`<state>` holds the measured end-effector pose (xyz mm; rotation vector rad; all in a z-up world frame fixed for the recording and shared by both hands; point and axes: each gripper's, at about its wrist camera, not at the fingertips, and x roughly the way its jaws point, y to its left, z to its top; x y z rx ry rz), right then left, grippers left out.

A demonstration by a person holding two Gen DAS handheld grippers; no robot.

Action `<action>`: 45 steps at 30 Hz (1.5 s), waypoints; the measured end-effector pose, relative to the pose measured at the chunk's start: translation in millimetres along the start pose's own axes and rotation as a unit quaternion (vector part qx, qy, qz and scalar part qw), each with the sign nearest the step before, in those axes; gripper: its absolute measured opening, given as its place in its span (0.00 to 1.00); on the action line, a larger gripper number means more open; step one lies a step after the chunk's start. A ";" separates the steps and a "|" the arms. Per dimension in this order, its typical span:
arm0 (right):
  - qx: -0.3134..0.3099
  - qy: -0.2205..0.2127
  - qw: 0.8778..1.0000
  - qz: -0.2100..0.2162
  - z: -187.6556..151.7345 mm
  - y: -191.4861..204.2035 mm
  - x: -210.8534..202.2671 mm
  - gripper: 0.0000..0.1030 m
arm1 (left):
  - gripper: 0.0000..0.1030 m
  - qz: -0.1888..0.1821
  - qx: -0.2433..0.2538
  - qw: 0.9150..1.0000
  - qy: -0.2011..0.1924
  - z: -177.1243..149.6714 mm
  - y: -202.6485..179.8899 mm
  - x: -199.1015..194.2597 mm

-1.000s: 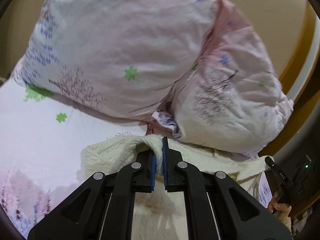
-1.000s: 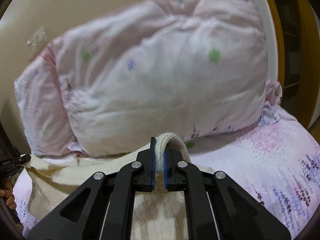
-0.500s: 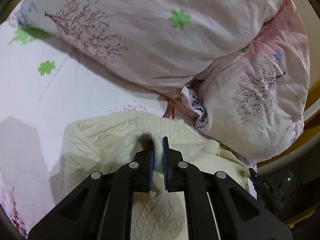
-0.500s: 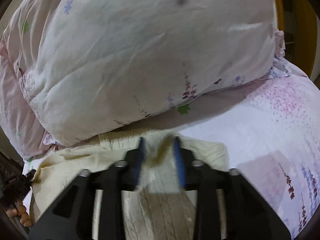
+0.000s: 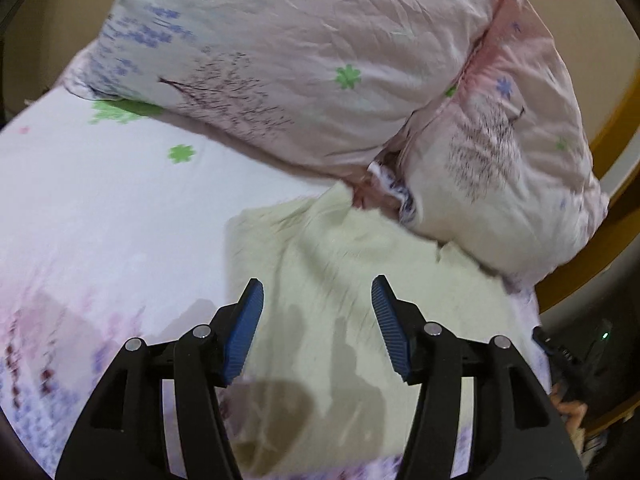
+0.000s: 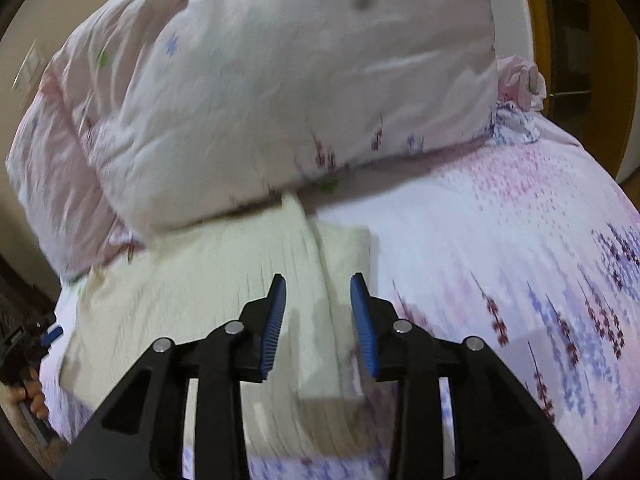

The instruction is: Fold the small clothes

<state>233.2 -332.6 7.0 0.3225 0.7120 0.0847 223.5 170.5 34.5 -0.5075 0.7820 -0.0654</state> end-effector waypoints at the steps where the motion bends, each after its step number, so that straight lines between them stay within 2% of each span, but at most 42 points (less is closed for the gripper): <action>1: -0.004 0.006 1.000 0.001 -4.7 0.0 -1.1 0.31 | 0.55 0.006 0.006 1.000 -0.001 -3.2 1.5 -3.5; 4: -0.001 0.027 1.000 0.010 -12.8 -1.7 4.3 0.30 | 0.55 0.021 0.021 1.000 0.002 -14.7 2.6 -4.4; 6: 0.001 0.038 0.999 0.018 -16.9 -1.6 8.0 0.26 | 0.53 0.027 0.025 0.999 0.008 -19.3 1.6 -3.0; 8: -0.005 0.045 0.999 0.019 -21.4 0.9 10.9 0.13 | 0.47 0.034 0.030 0.999 0.015 -23.0 0.0 0.1; 11: -0.012 0.032 0.999 0.018 -23.5 4.6 5.2 0.07 | 0.31 0.039 0.040 0.998 0.027 -26.8 -2.2 4.6; 13: -0.014 0.020 1.000 0.020 -22.9 7.4 -2.8 0.06 | 0.13 0.042 0.044 0.998 0.032 -28.5 -3.0 5.8; 15: -0.022 0.009 1.000 0.019 -22.3 11.4 -10.5 0.06 | 0.07 0.041 0.044 0.998 0.035 -29.2 -2.4 5.3; 22: -0.040 -0.022 0.999 0.015 -28.5 22.3 -36.1 0.04 | 0.04 0.015 0.043 0.999 0.024 -37.5 2.3 -16.4; 25: -0.049 -0.015 0.999 -0.006 -36.4 21.4 -36.3 0.04 | 0.04 0.012 0.043 0.999 0.029 -45.1 6.2 -19.5; 30: -0.019 0.032 0.998 -0.046 -52.7 6.6 -13.4 0.04 | 0.04 0.027 0.038 0.998 0.043 -56.8 14.5 -9.1; 33: -0.020 0.034 0.998 -0.056 -57.9 8.2 -12.4 0.05 | 0.04 0.030 0.039 0.998 0.041 -57.1 14.3 -6.7; 36: -0.016 0.044 0.998 -0.046 -51.9 9.0 -13.3 0.12 | 0.05 0.029 0.047 0.998 0.043 -52.9 10.2 -7.5; 38: 0.015 0.034 0.999 -0.016 -41.6 2.5 -17.4 0.26 | 0.06 0.025 0.046 0.998 0.037 -48.9 8.7 -12.0; 39: 0.029 0.025 0.999 -0.005 -34.9 -0.9 -18.8 0.28 | 0.09 0.027 0.046 0.998 0.027 -46.0 6.8 -15.3; 41: 0.037 0.005 0.999 0.010 -18.5 -1.9 -17.6 0.29 | 0.21 0.031 0.052 0.998 0.012 -40.3 1.4 -18.8; 42: 0.032 0.002 0.999 0.010 -11.7 0.0 -13.7 0.29 | 0.31 0.034 0.056 0.998 0.001 -36.5 -3.8 -19.7; 43: 0.026 0.003 1.000 0.011 -3.5 2.8 -6.4 0.29 | 0.41 0.036 0.060 0.998 -0.004 -33.3 -7.8 -18.2; 45: 0.021 0.019 0.999 0.016 8.8 7.3 12.2 0.29 | 0.49 0.037 0.078 0.996 -0.011 -28.8 -20.2 -12.8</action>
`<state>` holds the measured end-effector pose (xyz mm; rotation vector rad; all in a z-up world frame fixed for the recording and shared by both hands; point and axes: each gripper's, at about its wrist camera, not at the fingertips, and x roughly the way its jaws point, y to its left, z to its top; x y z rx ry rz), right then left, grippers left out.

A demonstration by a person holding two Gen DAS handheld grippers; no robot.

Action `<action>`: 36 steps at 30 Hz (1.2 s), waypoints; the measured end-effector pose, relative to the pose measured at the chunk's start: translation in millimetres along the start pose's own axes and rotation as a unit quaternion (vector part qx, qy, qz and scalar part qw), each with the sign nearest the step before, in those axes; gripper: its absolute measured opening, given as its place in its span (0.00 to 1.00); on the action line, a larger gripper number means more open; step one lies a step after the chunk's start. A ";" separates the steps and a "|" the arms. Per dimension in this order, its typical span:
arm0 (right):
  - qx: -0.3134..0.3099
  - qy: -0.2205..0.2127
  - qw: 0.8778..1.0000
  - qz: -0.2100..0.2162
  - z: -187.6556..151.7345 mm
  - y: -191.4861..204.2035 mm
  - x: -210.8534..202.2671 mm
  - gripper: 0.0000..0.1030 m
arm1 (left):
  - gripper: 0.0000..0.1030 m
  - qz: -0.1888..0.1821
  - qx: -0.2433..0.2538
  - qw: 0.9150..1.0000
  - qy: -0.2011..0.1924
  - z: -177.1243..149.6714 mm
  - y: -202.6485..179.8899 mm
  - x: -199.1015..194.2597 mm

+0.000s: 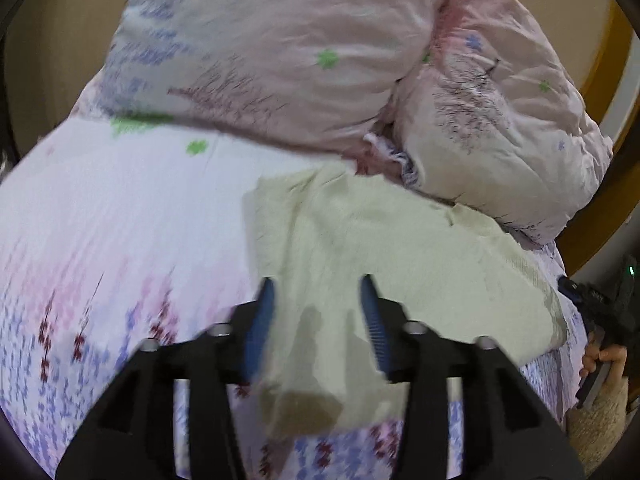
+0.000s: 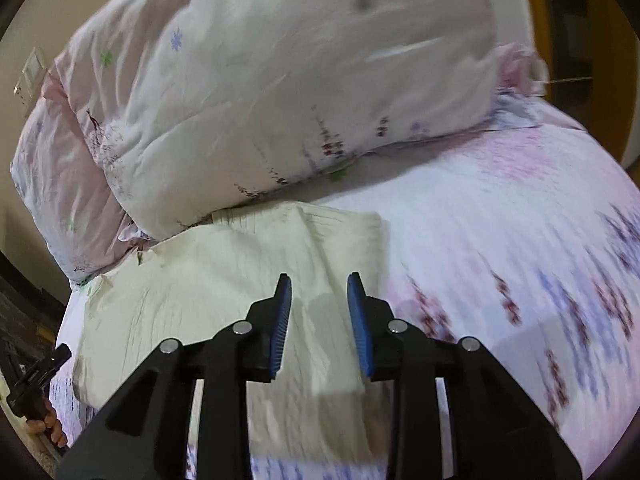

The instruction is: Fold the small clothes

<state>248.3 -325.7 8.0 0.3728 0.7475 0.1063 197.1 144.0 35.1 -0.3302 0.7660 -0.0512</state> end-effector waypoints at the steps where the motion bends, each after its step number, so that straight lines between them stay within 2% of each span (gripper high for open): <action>1: 0.000 0.006 1.000 0.000 3.8 0.4 7.2 0.29 | 0.49 0.002 0.007 1.000 0.001 1.9 -4.9 3.9; 4: -0.008 0.038 0.999 -0.002 10.2 7.2 32.7 0.29 | 0.49 -0.002 0.014 1.000 0.016 6.2 -16.3 19.8; 7: -0.019 0.054 0.998 -0.006 8.3 11.3 50.3 0.06 | 0.49 0.001 0.014 0.999 0.031 6.4 -20.0 34.2; 11: -0.021 -0.007 0.999 -0.029 8.4 11.3 32.0 0.04 | 0.49 0.003 0.011 0.999 0.037 4.2 -18.6 41.6; 13: -0.006 -0.020 0.999 -0.046 9.9 5.3 26.3 0.04 | 0.50 0.003 0.011 0.999 0.039 2.7 -18.3 43.6; 15: -0.004 -0.010 0.998 -0.068 10.0 3.9 30.3 0.04 | 0.50 0.004 0.011 0.999 0.040 1.9 -17.9 45.9; 17: -0.014 0.020 0.996 -0.091 6.3 4.4 44.6 0.06 | 0.50 0.006 0.011 0.999 0.044 0.3 -17.0 50.5; 19: -0.038 0.014 0.993 -0.110 4.9 11.0 44.5 0.08 | 0.50 0.008 0.015 0.999 0.041 -1.0 -17.5 51.3; 20: -0.040 0.014 0.993 -0.110 4.2 13.2 43.1 0.15 | 0.51 0.006 0.014 0.999 0.041 -1.4 -17.3 49.9; 23: -0.041 -0.002 0.995 -0.087 -0.1 19.7 22.5 0.24 | 0.52 -0.011 0.004 0.999 0.033 -3.5 -13.8 36.7; 26: -0.070 -0.010 0.995 -0.064 -11.0 27.9 2.5 0.25 | 0.55 -0.016 0.011 1.000 0.018 -9.2 -14.2 21.2; 30: -0.103 0.014 0.994 -0.040 -30.9 35.3 -3.6 0.25 | 0.56 -0.012 0.028 0.999 0.018 -17.2 -19.0 14.1; 36: -0.154 0.033 0.985 -0.072 -49.4 45.7 9.6 0.28 | 0.56 0.008 0.038 0.999 0.034 -30.1 -21.1 26.6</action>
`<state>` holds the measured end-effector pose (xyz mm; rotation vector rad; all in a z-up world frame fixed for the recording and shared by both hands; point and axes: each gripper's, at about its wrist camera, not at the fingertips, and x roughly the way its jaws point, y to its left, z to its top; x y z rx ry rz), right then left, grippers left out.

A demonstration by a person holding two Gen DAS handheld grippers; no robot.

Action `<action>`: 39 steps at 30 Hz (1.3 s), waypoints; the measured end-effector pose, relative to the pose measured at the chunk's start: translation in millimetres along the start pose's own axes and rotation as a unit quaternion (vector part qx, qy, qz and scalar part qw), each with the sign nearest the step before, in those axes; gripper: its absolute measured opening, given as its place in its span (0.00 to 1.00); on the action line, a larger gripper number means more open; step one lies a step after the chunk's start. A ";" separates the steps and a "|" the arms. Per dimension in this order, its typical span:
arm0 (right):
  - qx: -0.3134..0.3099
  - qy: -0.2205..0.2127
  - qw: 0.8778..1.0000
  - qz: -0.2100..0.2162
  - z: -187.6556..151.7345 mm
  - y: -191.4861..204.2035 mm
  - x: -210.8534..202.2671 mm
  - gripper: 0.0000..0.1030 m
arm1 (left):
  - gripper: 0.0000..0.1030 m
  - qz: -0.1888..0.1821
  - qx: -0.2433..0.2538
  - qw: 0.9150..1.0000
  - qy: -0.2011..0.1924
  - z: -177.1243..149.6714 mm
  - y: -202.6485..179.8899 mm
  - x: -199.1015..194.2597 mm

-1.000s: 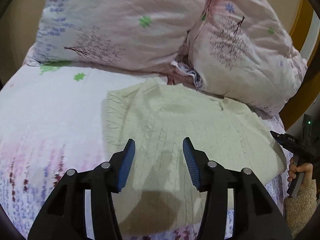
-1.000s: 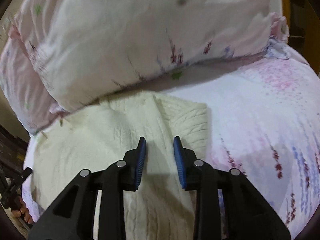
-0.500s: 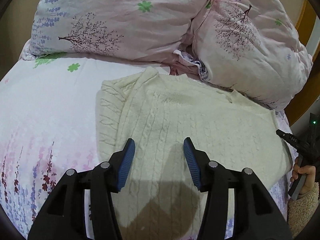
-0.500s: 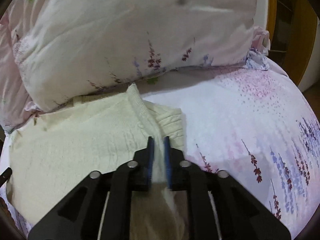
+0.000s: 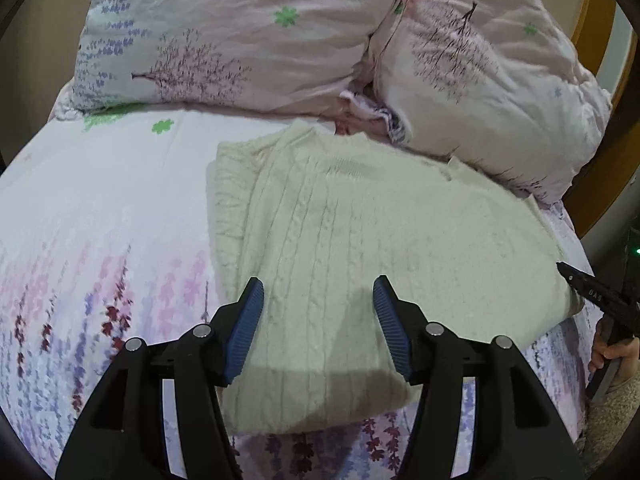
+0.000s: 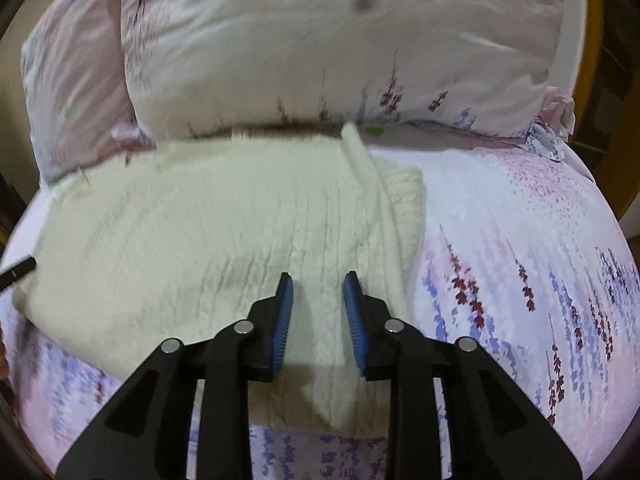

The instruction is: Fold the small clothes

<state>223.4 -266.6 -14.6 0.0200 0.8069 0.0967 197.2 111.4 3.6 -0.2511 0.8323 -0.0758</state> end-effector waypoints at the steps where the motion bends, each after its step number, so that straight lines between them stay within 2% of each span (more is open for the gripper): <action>1: -0.015 -0.005 1.000 -0.013 -0.9 5.1 0.3 0.29 | 0.57 0.007 0.008 1.000 -0.003 -1.9 -2.8 1.1; 3: -0.032 -0.001 0.999 -0.029 -1.0 10.2 -0.7 0.30 | 0.57 0.015 0.019 1.000 -0.003 -3.4 -7.7 0.5; 5: -0.024 0.004 0.999 -0.029 4.2 12.9 -6.2 0.38 | 0.58 -0.005 0.001 1.000 -0.009 -4.1 -3.1 -5.9; 7: -0.002 -0.007 1.000 0.000 9.9 12.3 -13.7 0.45 | 0.66 -0.028 -0.035 0.999 -0.025 0.6 10.2 -16.4; 9: 0.009 -0.026 0.999 0.030 16.6 19.5 -22.4 0.49 | 0.75 -0.032 -0.072 0.996 -0.036 6.0 25.4 -23.2; 13: -0.028 -0.021 0.998 0.057 25.8 58.1 -16.3 0.49 | 0.76 -0.050 -0.150 0.987 -0.028 16.2 59.4 -20.7; 18: -0.072 -0.023 0.994 0.076 32.1 104.7 -2.9 0.49 | 0.76 -0.078 -0.203 0.976 -0.006 20.1 73.5 -6.3; 21: -0.084 -0.016 0.994 0.068 33.9 120.9 6.3 0.49 | 0.76 -0.090 -0.218 0.972 0.004 21.4 72.5 2.6; 24: -0.099 0.013 0.994 0.048 26.5 128.2 24.4 0.51 | 0.76 -0.098 -0.227 0.969 0.012 21.7 70.9 9.4; 26: -0.108 -0.006 0.993 0.038 22.1 132.1 22.5 0.51 | 0.76 -0.102 -0.231 0.967 0.016 22.8 70.2 15.1; 33: -0.104 -0.006 0.994 0.041 23.4 130.5 20.3 0.51 | 0.75 -0.105 -0.234 0.966 0.013 27.5 62.1 20.4; 39: -0.104 -0.006 0.994 0.044 23.9 130.3 20.5 0.52 | 0.67 -0.117 -0.240 0.964 0.017 30.5 58.6 23.6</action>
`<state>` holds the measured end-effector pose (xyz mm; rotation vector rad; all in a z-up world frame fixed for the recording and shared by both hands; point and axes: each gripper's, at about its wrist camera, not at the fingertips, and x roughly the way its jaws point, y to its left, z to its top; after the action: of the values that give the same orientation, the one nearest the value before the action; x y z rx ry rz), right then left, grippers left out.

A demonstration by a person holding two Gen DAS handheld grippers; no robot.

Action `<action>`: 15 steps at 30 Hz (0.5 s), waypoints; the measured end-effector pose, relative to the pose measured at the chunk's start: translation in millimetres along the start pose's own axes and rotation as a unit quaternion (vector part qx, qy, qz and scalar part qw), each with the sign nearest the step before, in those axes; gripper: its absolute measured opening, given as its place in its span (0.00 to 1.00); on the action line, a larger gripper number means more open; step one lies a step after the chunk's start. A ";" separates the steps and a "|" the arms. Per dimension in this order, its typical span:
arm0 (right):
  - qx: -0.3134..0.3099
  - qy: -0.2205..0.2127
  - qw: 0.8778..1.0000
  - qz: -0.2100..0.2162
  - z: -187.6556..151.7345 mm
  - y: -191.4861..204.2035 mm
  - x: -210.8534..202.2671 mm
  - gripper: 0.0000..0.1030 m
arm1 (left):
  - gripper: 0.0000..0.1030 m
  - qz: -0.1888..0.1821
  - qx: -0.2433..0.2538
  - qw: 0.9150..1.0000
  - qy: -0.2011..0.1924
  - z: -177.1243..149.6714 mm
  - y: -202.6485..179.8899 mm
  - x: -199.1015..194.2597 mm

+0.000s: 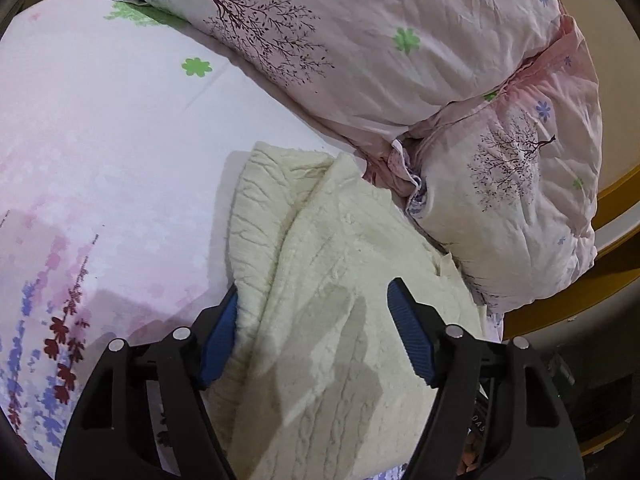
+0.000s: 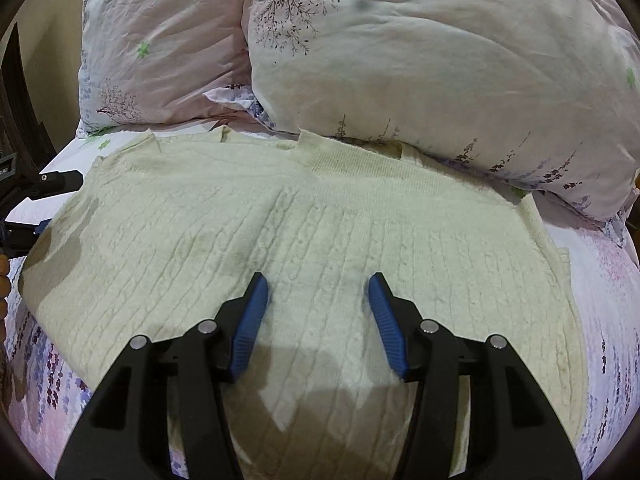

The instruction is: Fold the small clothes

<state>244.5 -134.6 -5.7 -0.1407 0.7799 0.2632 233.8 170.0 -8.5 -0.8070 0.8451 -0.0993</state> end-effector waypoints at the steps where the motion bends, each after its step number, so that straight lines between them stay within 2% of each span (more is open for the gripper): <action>1: 0.000 0.000 1.000 0.000 0.0 -0.1 -0.2 0.52 | 0.62 -0.006 -0.003 1.000 0.004 0.4 0.1 1.1; 4: 0.001 -0.001 1.000 0.001 -0.2 -0.9 -0.4 0.52 | 0.52 -0.018 -0.009 1.000 0.014 1.6 -0.2 3.6; 7: 0.003 -0.001 1.000 0.001 -0.3 -0.2 -0.2 0.52 | 0.26 -0.033 -0.010 0.999 0.021 3.6 -0.5 4.1; 10: 0.003 -0.001 1.000 0.001 -0.3 -0.6 -0.1 0.52 | 0.20 -0.042 -0.005 0.999 0.017 6.9 -4.0 -0.4; 15: 0.002 -0.001 1.000 0.002 -0.7 -0.5 0.0 0.52 | 0.17 -0.053 0.016 0.998 0.002 9.5 -24.4 -11.5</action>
<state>244.2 -135.2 -6.2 -0.1344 0.7779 0.2655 238.2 162.8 18.9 -0.8212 0.8036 -0.2076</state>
